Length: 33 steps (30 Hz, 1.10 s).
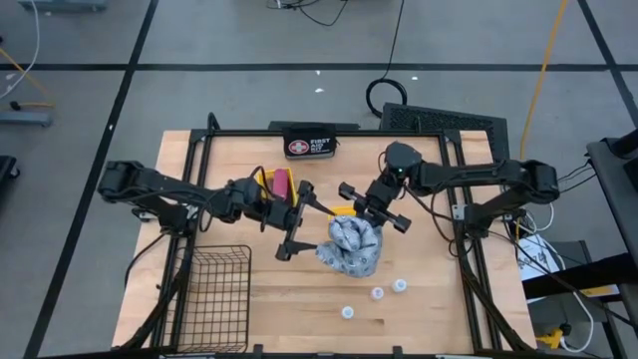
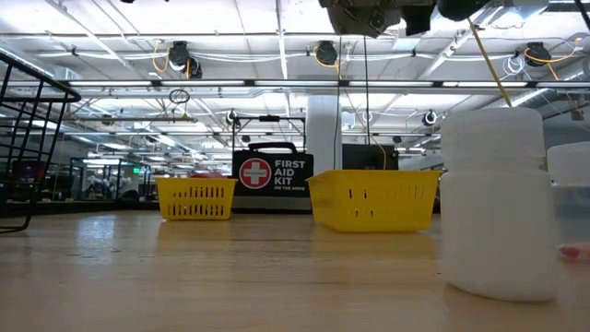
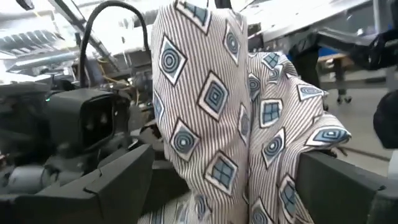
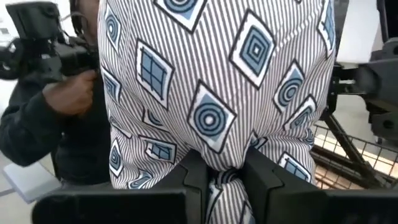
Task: Pick & Place Medicine items
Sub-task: Put the blue patient gown into the wire basket
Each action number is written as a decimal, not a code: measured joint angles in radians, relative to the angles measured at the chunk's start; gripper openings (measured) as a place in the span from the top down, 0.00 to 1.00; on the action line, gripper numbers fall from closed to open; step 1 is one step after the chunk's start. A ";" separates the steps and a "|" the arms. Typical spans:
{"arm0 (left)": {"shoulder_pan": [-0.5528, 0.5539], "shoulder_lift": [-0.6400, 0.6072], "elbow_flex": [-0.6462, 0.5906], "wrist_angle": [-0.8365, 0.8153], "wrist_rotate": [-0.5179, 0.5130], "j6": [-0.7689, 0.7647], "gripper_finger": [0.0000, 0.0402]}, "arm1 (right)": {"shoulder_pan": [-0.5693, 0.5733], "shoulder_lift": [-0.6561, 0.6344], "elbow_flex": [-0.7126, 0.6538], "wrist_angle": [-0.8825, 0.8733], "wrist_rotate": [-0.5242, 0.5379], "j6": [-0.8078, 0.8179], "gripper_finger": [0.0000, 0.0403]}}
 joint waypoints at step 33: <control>0.013 0.064 0.058 0.007 0.137 -0.071 0.67 | -0.033 0.068 0.028 0.012 -0.045 0.096 0.90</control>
